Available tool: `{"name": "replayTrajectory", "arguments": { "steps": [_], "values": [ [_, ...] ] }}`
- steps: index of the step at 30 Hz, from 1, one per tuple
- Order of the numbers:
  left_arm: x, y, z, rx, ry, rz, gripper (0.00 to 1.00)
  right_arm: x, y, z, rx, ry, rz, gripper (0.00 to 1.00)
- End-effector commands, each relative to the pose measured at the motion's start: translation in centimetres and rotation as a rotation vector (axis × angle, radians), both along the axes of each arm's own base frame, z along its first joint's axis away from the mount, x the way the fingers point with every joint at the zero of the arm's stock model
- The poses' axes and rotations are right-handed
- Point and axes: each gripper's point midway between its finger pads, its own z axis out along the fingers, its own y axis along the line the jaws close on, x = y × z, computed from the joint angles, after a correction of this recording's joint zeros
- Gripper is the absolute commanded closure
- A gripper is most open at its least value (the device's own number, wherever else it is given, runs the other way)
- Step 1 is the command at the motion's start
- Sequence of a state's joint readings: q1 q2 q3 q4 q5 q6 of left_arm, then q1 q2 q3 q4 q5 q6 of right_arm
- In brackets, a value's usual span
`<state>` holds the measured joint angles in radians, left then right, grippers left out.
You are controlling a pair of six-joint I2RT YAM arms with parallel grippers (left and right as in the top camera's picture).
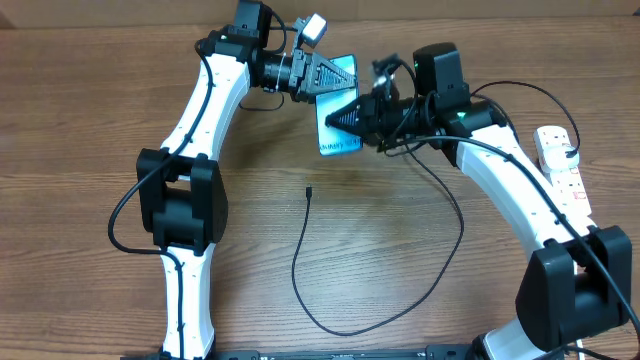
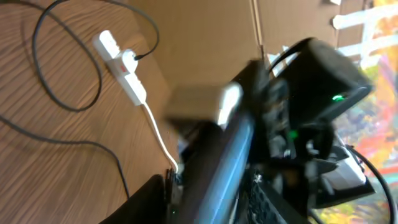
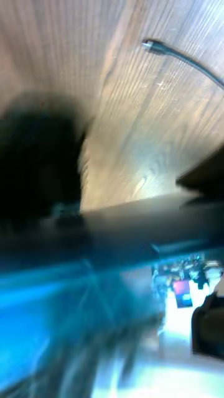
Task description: Plug charger to phone and switch on socket
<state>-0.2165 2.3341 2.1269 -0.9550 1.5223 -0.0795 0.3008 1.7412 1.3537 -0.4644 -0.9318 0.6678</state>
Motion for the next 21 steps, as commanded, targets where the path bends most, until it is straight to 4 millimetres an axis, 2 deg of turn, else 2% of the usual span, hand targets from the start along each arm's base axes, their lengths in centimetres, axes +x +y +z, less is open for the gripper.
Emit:
{"name": "replayTrajectory", "arguments": {
  "steps": [1,5,7,10,13,21],
  "values": [
    [-0.5,-0.1,2.3,-0.055,-0.002,-0.029,0.71,-0.8,0.9,-0.2,0.002,0.022,0.021,0.74],
    [-0.5,-0.1,2.3,-0.055,0.000,-0.029,0.82,-0.8,0.9,-0.2,0.001,0.017,0.020,0.73],
    [-0.5,-0.2,2.3,-0.055,0.000,-0.029,0.85,-0.6,1.0,0.0,0.006,0.002,0.020,0.92],
    [-0.6,-0.2,2.3,-0.055,0.001,-0.031,0.85,-0.3,1.1,0.2,0.013,-0.013,0.019,0.96],
    [-0.6,-0.3,2.3,-0.053,0.010,-0.031,0.79,-0.3,1.0,0.2,0.013,-0.015,0.018,0.96],
    [-0.9,-0.4,2.2,-0.045,0.050,-0.035,0.54,0.7,1.0,0.6,0.007,-0.070,-0.008,0.96]
  ]
}}
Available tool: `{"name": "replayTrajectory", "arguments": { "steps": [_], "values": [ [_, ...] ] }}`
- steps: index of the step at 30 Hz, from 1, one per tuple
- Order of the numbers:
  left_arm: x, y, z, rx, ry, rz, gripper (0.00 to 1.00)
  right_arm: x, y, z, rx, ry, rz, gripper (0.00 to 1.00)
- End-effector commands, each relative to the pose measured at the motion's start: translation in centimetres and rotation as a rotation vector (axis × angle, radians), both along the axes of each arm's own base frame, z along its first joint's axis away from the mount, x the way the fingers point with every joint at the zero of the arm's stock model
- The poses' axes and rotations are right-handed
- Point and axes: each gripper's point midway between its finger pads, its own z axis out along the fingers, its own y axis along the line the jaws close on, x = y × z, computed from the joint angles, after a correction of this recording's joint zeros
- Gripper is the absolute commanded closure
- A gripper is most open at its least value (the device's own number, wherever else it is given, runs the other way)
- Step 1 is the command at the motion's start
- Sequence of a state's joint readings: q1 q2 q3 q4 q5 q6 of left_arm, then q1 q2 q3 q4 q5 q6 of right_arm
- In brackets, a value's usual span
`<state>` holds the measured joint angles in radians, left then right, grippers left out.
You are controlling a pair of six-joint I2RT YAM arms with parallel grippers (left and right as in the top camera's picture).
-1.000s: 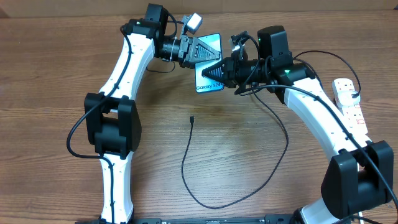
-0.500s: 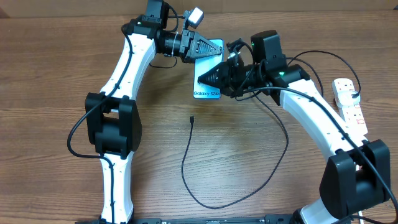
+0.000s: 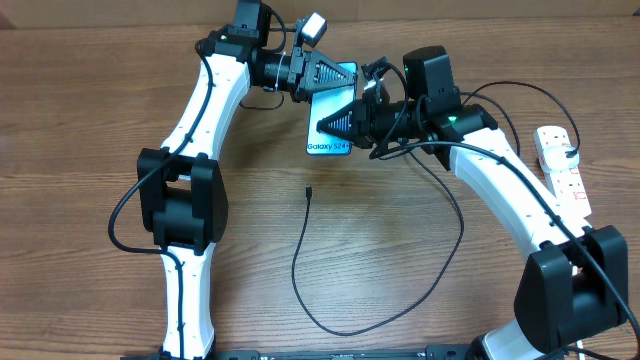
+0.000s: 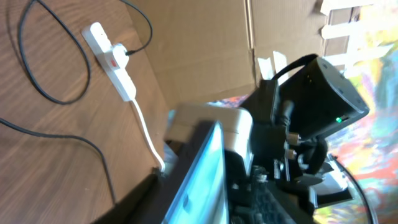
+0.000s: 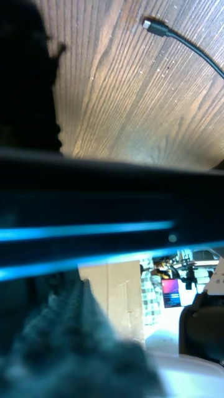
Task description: Plug charger to phone and switch on socket
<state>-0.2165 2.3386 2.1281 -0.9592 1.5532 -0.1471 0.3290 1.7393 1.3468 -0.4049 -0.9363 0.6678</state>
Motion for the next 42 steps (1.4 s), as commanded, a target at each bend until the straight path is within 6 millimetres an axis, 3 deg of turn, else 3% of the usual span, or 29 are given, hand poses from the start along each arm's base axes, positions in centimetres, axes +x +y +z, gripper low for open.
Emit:
{"name": "replayTrajectory", "arguments": {
  "steps": [1,4,8,12,13,15,17,18,21,23,29,33,35,38,39,42],
  "values": [
    [-0.8,-0.5,1.9,-0.033,-0.027,-0.024,0.51,1.1,-0.3,0.1,-0.009,-0.028,-0.042,0.96],
    [-0.8,-0.5,1.9,-0.033,-0.026,-0.025,0.50,1.8,-0.7,0.3,-0.006,-0.040,-0.064,0.96],
    [-0.8,-0.5,1.9,-0.033,-0.027,-0.025,0.60,2.3,-1.4,0.4,-0.004,-0.034,-0.089,0.96],
    [-0.8,-0.5,1.9,-0.033,-0.028,-0.024,0.78,2.1,-1.4,0.1,-0.011,-0.023,-0.086,0.96],
    [-0.8,-0.5,1.9,-0.033,-0.028,-0.024,0.86,2.1,-1.2,0.1,-0.010,-0.023,-0.083,0.89],
    [-0.8,-0.5,1.9,-0.033,-0.027,-0.025,0.96,2.0,-1.2,0.1,-0.011,-0.023,-0.082,0.59],
    [-0.8,-0.5,1.9,-0.033,-0.027,-0.024,0.96,2.0,-1.2,0.1,-0.011,-0.025,-0.081,0.26],
    [-0.8,-0.5,1.9,-0.033,-0.026,-0.024,0.96,2.0,-1.2,0.1,-0.012,-0.029,-0.079,0.17],
    [-0.8,-0.5,1.9,-0.027,-0.002,-0.024,0.96,1.8,-1.5,-0.3,-0.025,-0.019,-0.074,0.12],
    [-0.7,-0.3,1.9,-0.024,0.011,-0.020,0.96,1.4,-1.9,-0.9,-0.044,-0.003,-0.064,0.14],
    [-0.4,0.1,1.9,-0.023,0.014,-0.010,0.96,-0.3,-2.6,-1.2,-0.029,0.027,0.010,0.70],
    [-0.4,0.1,1.9,-0.018,0.039,-0.012,0.96,-0.1,-2.6,-1.1,-0.026,0.010,0.011,0.83],
    [-0.5,0.0,1.9,-0.018,0.039,-0.013,0.96,0.0,-2.6,-1.0,-0.023,0.001,0.011,0.96],
    [-0.5,0.0,1.9,-0.018,0.040,-0.013,0.93,-0.1,-2.6,-1.1,-0.032,-0.043,0.033,0.96],
    [-0.5,0.0,1.9,-0.018,0.040,-0.013,0.82,-0.3,-2.6,-1.2,-0.043,-0.073,0.055,0.96],
    [-0.5,0.0,1.9,-0.017,0.044,-0.014,0.71,-0.7,-2.8,-1.6,-0.060,-0.105,0.085,0.96]
  ]
}}
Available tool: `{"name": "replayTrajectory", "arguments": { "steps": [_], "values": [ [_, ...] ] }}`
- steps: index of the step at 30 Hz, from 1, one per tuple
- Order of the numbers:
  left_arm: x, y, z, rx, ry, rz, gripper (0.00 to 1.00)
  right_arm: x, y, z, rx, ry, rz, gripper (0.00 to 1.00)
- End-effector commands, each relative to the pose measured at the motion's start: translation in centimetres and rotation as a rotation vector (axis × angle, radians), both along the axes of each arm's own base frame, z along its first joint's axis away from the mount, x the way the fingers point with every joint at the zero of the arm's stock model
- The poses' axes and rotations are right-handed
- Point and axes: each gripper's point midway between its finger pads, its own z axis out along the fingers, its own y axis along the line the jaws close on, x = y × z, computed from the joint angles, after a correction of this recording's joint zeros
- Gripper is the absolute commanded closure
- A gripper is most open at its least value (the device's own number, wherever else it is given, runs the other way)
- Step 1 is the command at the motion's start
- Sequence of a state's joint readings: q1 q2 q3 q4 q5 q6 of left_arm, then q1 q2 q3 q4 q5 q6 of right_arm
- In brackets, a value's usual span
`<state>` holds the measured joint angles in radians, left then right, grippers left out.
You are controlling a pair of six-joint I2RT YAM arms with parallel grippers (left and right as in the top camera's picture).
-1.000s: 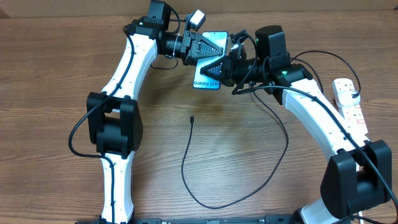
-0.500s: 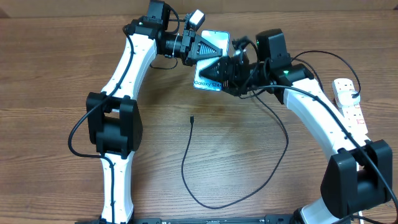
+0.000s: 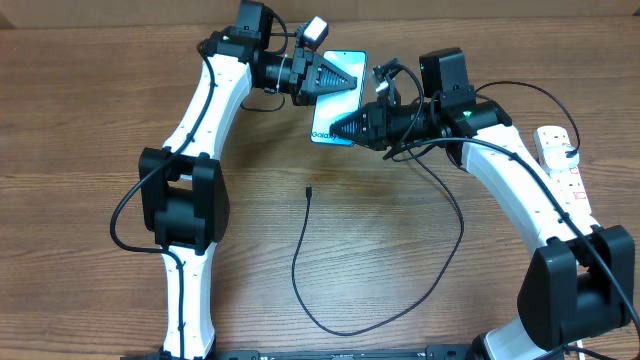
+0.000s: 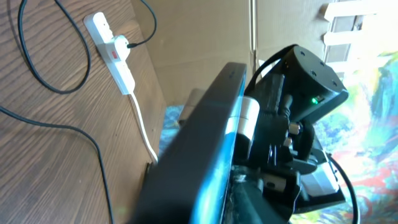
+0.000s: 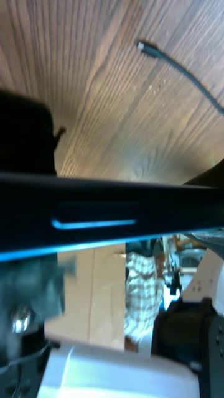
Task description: Plug charger to phone and switch on socket
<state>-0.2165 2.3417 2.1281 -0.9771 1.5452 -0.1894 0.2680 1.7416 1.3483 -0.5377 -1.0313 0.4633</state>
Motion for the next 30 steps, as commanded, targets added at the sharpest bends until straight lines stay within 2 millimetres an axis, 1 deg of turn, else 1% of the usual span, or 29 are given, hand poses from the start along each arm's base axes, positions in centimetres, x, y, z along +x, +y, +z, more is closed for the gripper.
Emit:
{"name": "replayTrajectory", "arguments": {
  "steps": [1,3,5,10,14,20,30],
  "values": [
    [-0.5,0.0,2.2,-0.036,-0.008,-0.017,0.68,0.3,-0.6,-1.1,-0.064,-0.076,0.005,0.96],
    [-0.6,0.0,2.2,-0.035,-0.001,-0.017,0.65,0.3,-0.7,-1.1,-0.064,-0.077,0.006,0.96],
    [-0.6,0.0,2.2,-0.035,0.000,-0.017,0.65,0.4,-0.8,-1.0,-0.062,-0.078,0.001,0.96],
    [-0.6,0.0,2.2,-0.035,-0.001,-0.017,0.66,0.4,-1.5,-0.1,-0.001,-0.064,0.013,0.96],
    [-0.8,-0.3,2.2,-0.038,-0.012,-0.025,0.69,0.7,-2.2,0.0,0.012,-0.016,-0.019,0.96],
    [-1.3,-1.1,2.2,-0.049,-0.061,-0.044,0.69,0.7,-2.1,0.1,0.021,0.046,-0.040,0.96],
    [-2.5,-2.8,2.2,-0.062,-0.105,-0.084,0.68,0.0,-1.8,0.8,0.064,0.057,-0.002,0.96]
  ]
}}
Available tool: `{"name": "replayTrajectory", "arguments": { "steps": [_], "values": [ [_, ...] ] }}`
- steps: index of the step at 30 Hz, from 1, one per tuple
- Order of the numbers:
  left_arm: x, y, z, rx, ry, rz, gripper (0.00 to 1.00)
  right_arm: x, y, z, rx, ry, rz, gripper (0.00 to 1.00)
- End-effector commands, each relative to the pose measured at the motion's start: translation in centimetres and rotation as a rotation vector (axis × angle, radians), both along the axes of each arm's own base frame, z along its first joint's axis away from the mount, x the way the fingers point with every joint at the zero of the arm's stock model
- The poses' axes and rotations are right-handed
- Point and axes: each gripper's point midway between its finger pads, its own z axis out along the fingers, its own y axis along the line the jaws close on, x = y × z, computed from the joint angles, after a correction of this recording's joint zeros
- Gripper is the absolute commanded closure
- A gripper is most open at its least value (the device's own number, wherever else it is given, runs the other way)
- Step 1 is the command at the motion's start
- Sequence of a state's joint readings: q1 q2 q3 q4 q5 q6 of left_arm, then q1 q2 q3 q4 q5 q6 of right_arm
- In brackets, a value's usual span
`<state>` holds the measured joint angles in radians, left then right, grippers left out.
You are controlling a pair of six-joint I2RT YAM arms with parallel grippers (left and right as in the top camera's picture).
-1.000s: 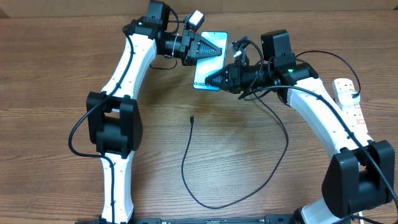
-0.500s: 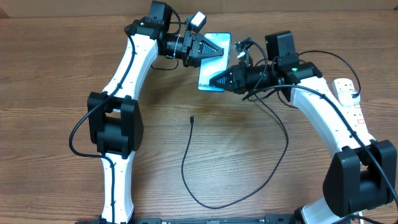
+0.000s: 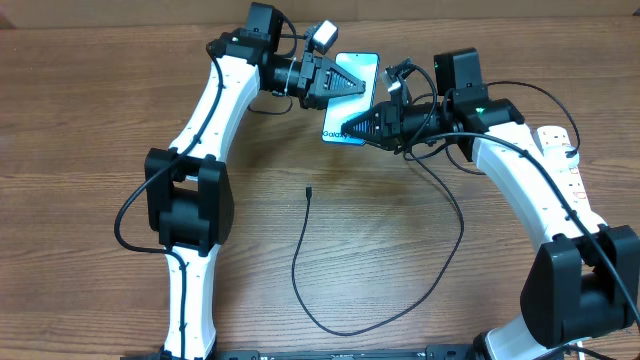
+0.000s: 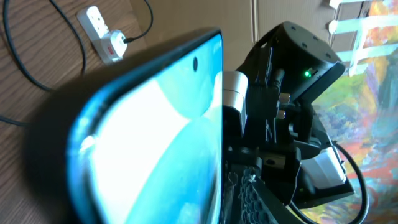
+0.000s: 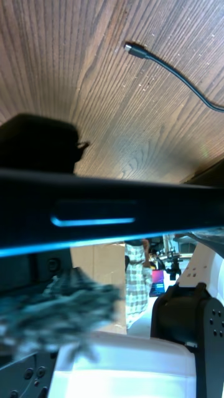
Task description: Plug charger to phone and switch on socket
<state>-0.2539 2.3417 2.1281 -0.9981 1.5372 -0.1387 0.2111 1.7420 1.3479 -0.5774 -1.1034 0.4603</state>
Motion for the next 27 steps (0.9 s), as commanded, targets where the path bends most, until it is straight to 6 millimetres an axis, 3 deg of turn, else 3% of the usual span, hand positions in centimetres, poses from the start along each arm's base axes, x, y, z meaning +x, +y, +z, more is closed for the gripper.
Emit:
{"name": "replayTrajectory", "arguments": {
  "steps": [1,27],
  "values": [
    [-1.44,-1.34,2.36,-0.063,-0.073,-0.052,0.69,-0.15,-0.01,0.32,0.019,0.007,0.009,0.96],
    [-2.17,-1.96,2.27,-0.051,-0.024,-0.068,0.80,-0.69,0.75,-0.49,-0.022,0.024,0.012,0.96]
  ]
}}
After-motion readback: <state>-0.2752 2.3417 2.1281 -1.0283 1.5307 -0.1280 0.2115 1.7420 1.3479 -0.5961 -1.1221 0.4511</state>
